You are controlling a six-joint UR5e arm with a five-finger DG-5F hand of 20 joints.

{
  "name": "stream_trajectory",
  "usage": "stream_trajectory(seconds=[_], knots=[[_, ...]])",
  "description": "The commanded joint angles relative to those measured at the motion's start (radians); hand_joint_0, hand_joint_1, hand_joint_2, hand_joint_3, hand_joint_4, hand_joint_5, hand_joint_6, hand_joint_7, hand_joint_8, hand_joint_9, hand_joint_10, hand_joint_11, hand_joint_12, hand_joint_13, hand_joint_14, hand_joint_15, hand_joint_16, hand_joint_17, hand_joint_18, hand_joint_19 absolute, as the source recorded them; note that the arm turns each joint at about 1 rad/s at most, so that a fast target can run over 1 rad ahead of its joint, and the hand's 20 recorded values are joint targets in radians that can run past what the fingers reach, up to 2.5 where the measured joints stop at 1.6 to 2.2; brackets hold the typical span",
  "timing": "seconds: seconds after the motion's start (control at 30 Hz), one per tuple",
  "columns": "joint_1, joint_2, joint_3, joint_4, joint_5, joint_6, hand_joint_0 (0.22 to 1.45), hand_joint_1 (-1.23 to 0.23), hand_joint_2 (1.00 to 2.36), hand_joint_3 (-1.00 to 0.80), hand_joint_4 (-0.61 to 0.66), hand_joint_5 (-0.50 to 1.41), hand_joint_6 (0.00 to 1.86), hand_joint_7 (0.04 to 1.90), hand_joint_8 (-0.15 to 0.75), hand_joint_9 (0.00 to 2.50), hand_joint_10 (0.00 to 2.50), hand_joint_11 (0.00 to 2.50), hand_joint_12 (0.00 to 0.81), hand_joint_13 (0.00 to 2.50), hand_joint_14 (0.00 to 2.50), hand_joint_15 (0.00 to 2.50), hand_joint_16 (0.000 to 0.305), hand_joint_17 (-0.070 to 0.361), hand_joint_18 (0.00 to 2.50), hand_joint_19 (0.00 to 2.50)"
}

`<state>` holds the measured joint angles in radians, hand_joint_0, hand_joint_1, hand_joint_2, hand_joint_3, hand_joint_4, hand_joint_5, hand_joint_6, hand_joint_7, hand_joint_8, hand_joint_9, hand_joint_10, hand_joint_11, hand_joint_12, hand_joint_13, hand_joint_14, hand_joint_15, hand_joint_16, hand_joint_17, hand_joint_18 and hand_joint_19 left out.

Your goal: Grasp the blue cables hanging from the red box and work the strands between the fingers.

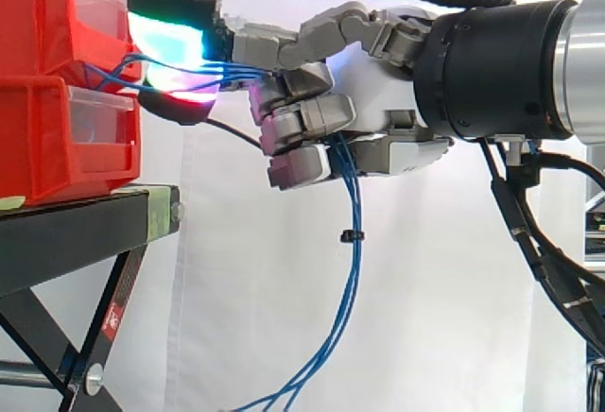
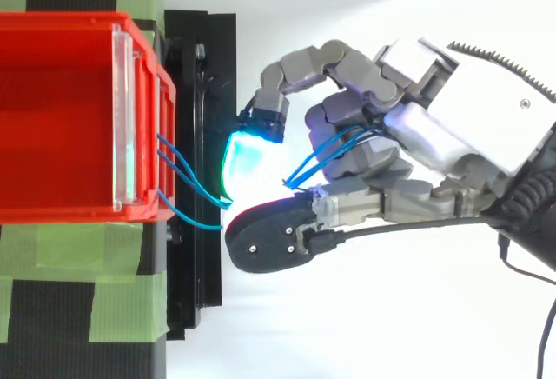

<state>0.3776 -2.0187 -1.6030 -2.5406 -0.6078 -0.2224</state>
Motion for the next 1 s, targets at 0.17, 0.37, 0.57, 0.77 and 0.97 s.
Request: stream_trajectory(seconds=[0.17, 0.37, 0.57, 0.77, 0.97], knots=[[0.0, 0.0, 0.0, 0.0, 0.0, 0.0, 1.26, -0.69, 1.02, -0.19, 0.31, 0.69, 0.01, 1.46, 0.35, 0.91, 2.5, 1.99, 0.431, 1.02, 2.5, 1.29, 0.063, 0.142, 1.39, 1.65], [0.001, 0.0, 0.0, -0.004, 0.0, 0.0, 0.88, -0.63, 1.29, -0.1, 0.5, 0.58, 0.02, 1.04, 0.35, 0.91, 2.5, 1.99, 0.431, 1.02, 2.5, 1.29, 0.063, 0.142, 1.39, 1.65], [0.0, 0.0, 0.0, -0.004, 0.0, 0.0, 1.12, -0.78, 1.01, -0.59, 0.21, -0.04, 1.11, 1.1, 0.35, 0.91, 2.5, 1.99, 0.431, 1.02, 2.5, 1.29, 0.063, 0.142, 1.39, 1.65], [0.0, 0.0, 0.0, 0.0, 0.0, 0.0, 1.08, -0.8, 1.0, -1.0, 0.02, -0.02, 1.41, 1.43, 0.35, 0.91, 2.5, 1.99, 0.431, 1.02, 2.5, 1.29, 0.063, 0.142, 1.39, 1.65], [0.001, 0.0, 0.0, -0.001, -0.001, 0.0, 1.29, -0.81, 1.0, -0.46, 0.15, -0.09, 1.4, 1.58, 0.35, 0.91, 2.5, 1.99, 0.431, 1.02, 2.5, 1.29, 0.063, 0.142, 1.39, 1.65]])
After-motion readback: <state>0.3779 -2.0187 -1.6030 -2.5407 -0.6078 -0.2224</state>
